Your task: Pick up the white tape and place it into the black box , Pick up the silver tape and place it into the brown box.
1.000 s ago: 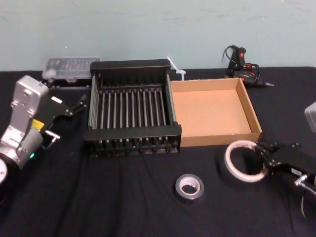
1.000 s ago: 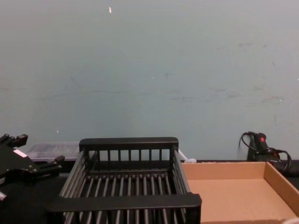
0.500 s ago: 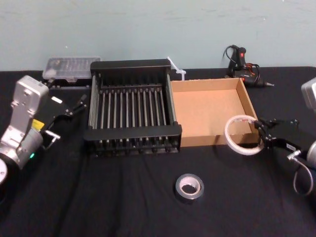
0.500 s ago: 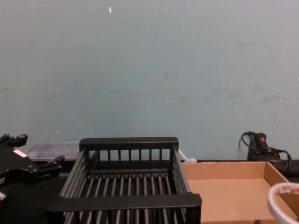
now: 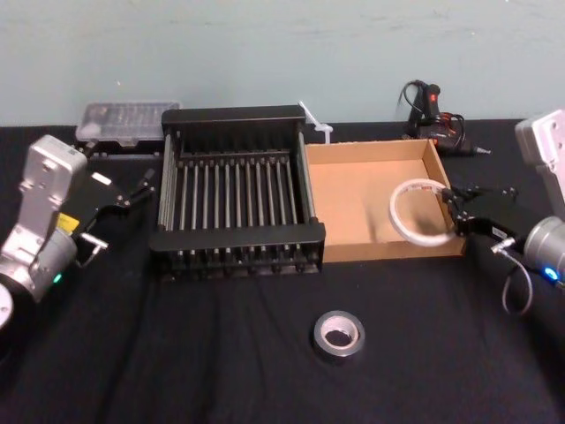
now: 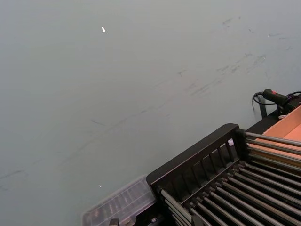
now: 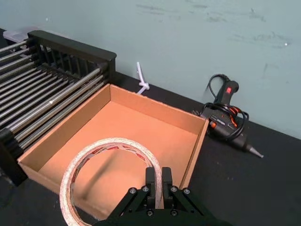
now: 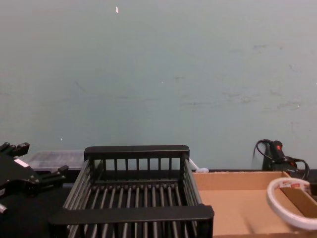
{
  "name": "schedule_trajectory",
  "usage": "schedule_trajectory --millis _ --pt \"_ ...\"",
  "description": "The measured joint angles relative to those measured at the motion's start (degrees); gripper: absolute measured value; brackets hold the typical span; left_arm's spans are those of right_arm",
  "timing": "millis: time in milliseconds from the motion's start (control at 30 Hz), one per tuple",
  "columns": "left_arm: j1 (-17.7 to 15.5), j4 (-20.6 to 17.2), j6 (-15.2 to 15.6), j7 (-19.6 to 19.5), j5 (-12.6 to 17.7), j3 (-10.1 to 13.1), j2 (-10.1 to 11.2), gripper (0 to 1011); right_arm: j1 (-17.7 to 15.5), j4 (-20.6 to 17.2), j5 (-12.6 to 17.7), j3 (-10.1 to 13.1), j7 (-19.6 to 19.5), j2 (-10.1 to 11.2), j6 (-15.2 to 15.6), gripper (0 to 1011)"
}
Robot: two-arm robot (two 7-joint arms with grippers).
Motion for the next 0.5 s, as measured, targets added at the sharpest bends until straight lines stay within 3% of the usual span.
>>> schedule_trajectory --millis 500 --pt "0.0 0.0 0.0 0.0 0.0 0.0 0.0 1001 5.3 1.7 -2.1 -2.9 2.4 -2.9 -1.5 91"
